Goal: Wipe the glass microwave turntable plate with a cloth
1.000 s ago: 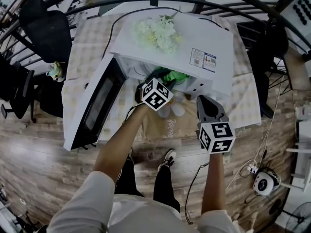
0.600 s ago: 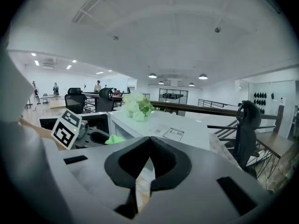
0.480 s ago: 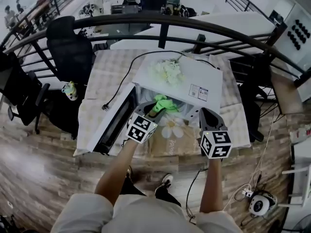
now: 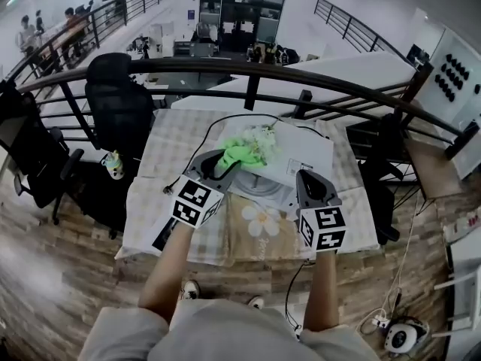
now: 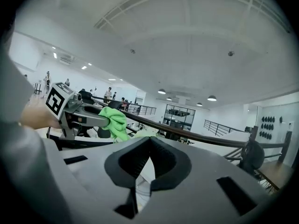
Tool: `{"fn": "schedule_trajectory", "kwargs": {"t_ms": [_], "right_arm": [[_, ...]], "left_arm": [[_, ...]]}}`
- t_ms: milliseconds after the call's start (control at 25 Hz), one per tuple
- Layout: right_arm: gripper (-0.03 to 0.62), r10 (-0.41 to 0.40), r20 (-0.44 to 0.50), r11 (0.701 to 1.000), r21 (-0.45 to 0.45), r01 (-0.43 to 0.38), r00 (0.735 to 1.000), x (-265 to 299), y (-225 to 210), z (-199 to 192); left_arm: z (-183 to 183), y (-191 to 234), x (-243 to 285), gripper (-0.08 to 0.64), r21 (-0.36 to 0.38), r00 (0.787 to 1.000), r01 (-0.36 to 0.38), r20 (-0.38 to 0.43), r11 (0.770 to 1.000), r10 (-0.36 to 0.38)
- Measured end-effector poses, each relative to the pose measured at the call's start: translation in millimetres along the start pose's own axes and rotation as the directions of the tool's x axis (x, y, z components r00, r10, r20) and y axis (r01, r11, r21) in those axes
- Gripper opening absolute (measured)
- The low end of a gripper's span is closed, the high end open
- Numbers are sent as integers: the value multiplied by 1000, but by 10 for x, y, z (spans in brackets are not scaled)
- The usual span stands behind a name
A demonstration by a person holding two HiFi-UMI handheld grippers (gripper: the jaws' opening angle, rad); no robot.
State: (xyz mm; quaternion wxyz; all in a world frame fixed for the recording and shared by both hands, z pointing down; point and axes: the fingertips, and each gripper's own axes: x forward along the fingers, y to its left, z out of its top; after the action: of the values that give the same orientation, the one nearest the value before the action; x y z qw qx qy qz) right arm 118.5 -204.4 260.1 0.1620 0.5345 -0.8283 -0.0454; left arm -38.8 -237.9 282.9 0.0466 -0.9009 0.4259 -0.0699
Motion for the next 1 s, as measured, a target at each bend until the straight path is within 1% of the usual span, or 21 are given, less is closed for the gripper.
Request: {"fn": "schedule_trajectory", "kwargs": {"t_ms": [200,280,400,520,800,1000], "right_arm": [[14,2,38,999,-40,0,999,-122,96,229],[14,-6,49,998,-55,9,999,-156,113,303],[14,9,71,999,-44,-6,997,-197,144,402],[13,24,75,999,-39,-21,997,-191,181,426],[12,15,47,998,-67,-12,999,-119,221,372],[12,5,8,998,-70,-4,1000,-79,221,248]], "left_arm": [[318,57,-261,156,83,998,-42,60,996,37],[384,82,-344,156,99,996,-57,76,993,49],[430,93,-409,156,88,995,-64,81,994,57],[449,86,-432,156,103,995,-63,85,993,54],[499,112,-449,158,108,995,-61,90,992,51],[396,145,-448,158,100,996,-62,70,993,55]]}}
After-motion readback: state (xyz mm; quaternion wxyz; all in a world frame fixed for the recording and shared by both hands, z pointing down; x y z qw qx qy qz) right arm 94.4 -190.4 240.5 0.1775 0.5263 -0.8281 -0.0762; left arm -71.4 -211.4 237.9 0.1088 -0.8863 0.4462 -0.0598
